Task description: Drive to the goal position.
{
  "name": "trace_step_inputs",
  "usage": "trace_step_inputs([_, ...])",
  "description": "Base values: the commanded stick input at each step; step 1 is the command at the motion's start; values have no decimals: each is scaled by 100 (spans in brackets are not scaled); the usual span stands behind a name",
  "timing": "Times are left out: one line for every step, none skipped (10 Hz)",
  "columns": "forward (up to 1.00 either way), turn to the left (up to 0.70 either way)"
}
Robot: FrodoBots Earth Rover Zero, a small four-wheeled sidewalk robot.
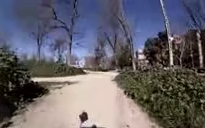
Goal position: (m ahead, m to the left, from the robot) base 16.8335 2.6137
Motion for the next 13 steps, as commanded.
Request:
trace_step_inputs([100,0])
trace_step_inputs([100,0])
trace_step_inputs([100,0])
trace_step_inputs([100,0])
trace_step_inputs([100,0])
trace_step_inputs([100,0])
trace_step_inputs([100,0])
trace_step_inputs([100,0])
trace_step_inputs([100,0])
trace_step_inputs([100,0])
trace_step_inputs([100,0])
trace_step_inputs([100,0])
trace_step_inputs([100,0])
